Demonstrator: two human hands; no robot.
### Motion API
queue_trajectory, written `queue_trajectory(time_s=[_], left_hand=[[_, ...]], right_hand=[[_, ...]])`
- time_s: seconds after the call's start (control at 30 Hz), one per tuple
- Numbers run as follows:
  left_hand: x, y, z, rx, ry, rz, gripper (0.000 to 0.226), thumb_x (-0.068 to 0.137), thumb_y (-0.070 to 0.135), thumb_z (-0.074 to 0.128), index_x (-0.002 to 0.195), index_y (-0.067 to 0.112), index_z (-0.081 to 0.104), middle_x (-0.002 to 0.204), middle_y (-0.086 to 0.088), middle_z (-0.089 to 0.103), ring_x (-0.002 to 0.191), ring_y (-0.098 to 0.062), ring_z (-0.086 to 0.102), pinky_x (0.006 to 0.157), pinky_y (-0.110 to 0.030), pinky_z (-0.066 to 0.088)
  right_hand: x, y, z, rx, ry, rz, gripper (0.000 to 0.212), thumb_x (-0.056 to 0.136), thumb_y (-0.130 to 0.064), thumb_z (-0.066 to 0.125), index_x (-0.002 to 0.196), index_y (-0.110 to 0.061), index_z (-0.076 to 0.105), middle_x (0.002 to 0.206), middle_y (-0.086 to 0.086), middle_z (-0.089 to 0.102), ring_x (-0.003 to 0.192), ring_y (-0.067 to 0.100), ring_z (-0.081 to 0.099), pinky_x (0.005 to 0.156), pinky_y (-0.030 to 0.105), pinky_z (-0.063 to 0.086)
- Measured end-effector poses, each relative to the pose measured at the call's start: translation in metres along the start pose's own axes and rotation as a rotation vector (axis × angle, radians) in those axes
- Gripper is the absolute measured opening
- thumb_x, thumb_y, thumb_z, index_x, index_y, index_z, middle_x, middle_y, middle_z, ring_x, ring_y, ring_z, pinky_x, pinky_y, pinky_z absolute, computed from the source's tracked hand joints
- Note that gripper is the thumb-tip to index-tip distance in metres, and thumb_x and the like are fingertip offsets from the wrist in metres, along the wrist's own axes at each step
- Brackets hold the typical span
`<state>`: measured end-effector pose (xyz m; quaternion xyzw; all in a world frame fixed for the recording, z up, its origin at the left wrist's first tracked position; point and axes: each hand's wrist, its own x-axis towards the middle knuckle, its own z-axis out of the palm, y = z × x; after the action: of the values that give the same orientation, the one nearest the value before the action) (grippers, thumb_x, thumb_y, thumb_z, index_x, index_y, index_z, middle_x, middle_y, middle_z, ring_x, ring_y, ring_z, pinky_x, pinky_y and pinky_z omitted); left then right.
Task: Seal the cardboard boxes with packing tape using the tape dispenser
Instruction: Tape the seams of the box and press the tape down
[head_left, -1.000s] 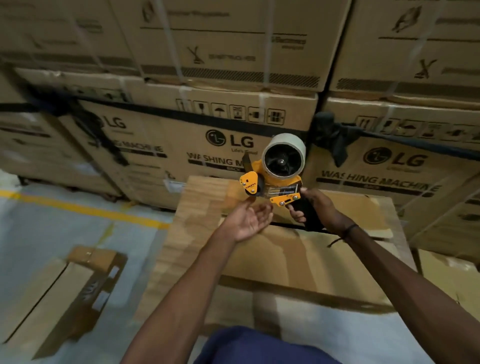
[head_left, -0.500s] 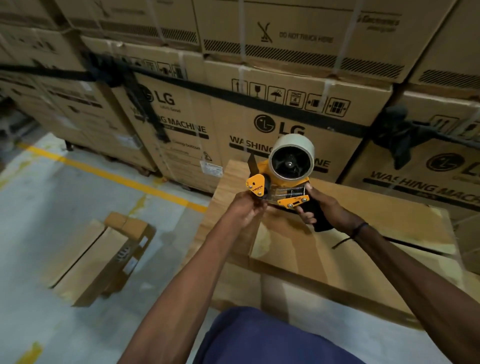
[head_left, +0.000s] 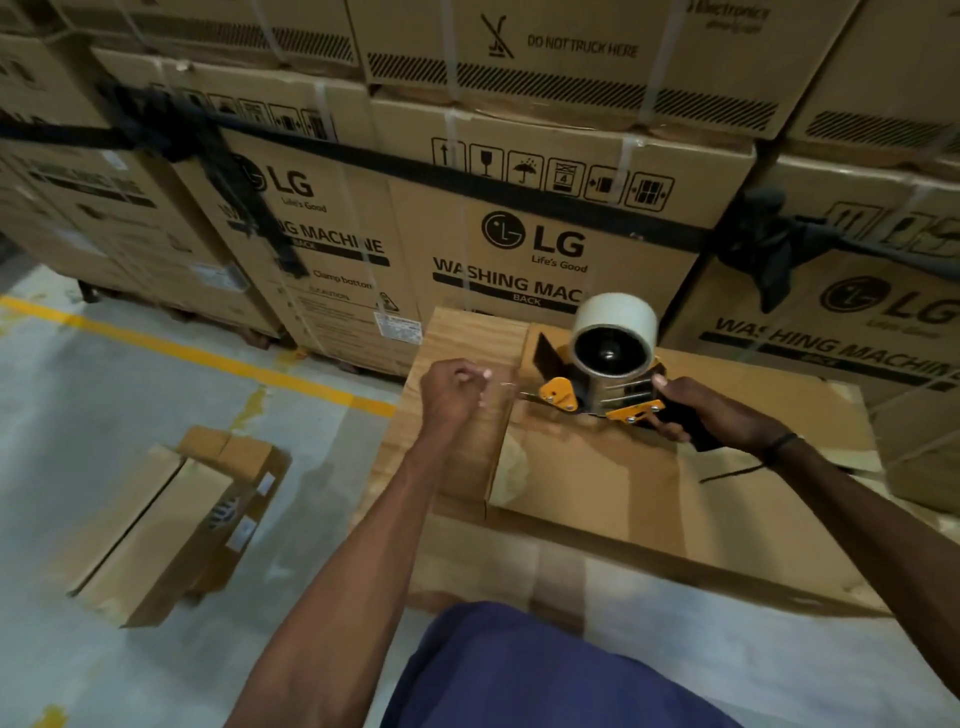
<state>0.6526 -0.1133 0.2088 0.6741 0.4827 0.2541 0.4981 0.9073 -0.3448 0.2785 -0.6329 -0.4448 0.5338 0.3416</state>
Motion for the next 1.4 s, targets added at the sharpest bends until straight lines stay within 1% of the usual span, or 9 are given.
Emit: queue_trajectory(time_s=[0.17,0.27,0.33,0.4,0.47,0.67,0.8,1.03,1.4], left_hand=[[0.011,-0.018,-0.019,-0.026,0.017,0.041,0.015,0.091,0.016,0.079,0.085,0.003,0.075,0.072,-0.008,0.07,0.059,-0.02,0.069,0.054,-0.03,0.061],[0.008,-0.012,-0.006,-0.044,0.027,0.091,0.016,0.091,0.02,0.079,0.084,0.006,0.074,0.07,-0.007,0.07,0.056,-0.012,0.068,0.053,-0.029,0.06],[0.007,-0.01,0.001,-0.064,0.031,0.102,0.013,0.091,0.02,0.079,0.082,0.012,0.073,0.069,-0.003,0.07,0.057,-0.01,0.068,0.054,-0.029,0.06],[0.008,-0.012,0.003,-0.064,0.038,0.11,0.013,0.091,0.021,0.079,0.08,0.021,0.072,0.067,0.0,0.07,0.057,-0.011,0.069,0.055,-0.032,0.062],[0.008,-0.015,0.004,-0.058,0.039,0.114,0.013,0.091,0.021,0.079,0.08,0.021,0.072,0.065,0.0,0.07,0.057,-0.013,0.069,0.056,-0.033,0.062],[0.012,-0.026,0.008,-0.016,0.038,0.136,0.016,0.092,0.024,0.078,0.082,0.012,0.074,0.062,0.001,0.071,0.053,-0.014,0.068,0.057,-0.029,0.058],[0.008,-0.028,0.012,-0.003,0.064,0.197,0.019,0.093,0.021,0.077,0.083,0.005,0.074,0.063,-0.001,0.07,0.051,-0.003,0.065,0.052,-0.013,0.049],[0.013,-0.041,0.019,-0.003,0.079,0.204,0.016,0.093,0.015,0.076,0.082,0.003,0.073,0.064,0.0,0.068,0.053,0.001,0.064,0.053,-0.011,0.048],[0.01,-0.072,0.041,0.071,0.046,0.233,0.027,0.094,0.039,0.071,0.082,0.014,0.072,0.067,0.011,0.067,0.064,-0.003,0.067,0.058,-0.029,0.052]], right_hand=[[-0.036,0.022,-0.044,-0.026,0.068,0.028,0.061,0.104,-0.055,0.034,0.069,-0.011,0.058,0.06,0.01,0.044,0.051,0.019,0.034,0.053,0.024,0.034],[-0.042,0.022,-0.053,-0.109,0.111,0.064,0.046,0.093,-0.054,0.062,0.07,-0.014,0.062,0.06,-0.004,0.059,0.051,0.009,0.051,0.053,0.015,0.04],[-0.044,0.027,-0.056,-0.201,0.12,0.056,0.025,0.087,-0.035,0.083,0.089,-0.012,0.073,0.083,-0.006,0.076,0.075,0.004,0.068,0.067,0.018,0.052],[-0.045,0.036,-0.057,-0.308,0.124,0.075,0.04,0.073,-0.026,0.093,0.107,-0.012,0.076,0.106,0.0,0.078,0.098,0.013,0.073,0.084,0.031,0.058],[-0.041,0.04,-0.052,-0.391,0.19,0.099,0.046,0.065,-0.033,0.098,0.103,-0.017,0.078,0.103,-0.002,0.079,0.097,0.016,0.073,0.083,0.036,0.059],[-0.018,0.084,-0.046,-0.584,0.287,0.188,0.072,0.043,-0.086,0.084,0.089,-0.032,0.074,0.084,-0.014,0.075,0.078,0.009,0.07,0.069,0.04,0.058],[-0.013,0.086,-0.036,-0.655,0.358,0.214,0.062,0.048,-0.075,0.088,0.081,-0.025,0.072,0.078,-0.008,0.072,0.072,0.014,0.067,0.061,0.036,0.051],[-0.014,0.093,-0.04,-0.646,0.322,0.184,0.078,0.045,-0.094,0.072,0.08,-0.024,0.073,0.073,-0.01,0.072,0.065,0.01,0.066,0.058,0.04,0.054],[-0.012,0.093,-0.047,-0.604,0.267,0.209,0.079,0.044,-0.097,0.071,0.082,-0.028,0.072,0.072,-0.01,0.072,0.064,0.009,0.066,0.057,0.039,0.054]])
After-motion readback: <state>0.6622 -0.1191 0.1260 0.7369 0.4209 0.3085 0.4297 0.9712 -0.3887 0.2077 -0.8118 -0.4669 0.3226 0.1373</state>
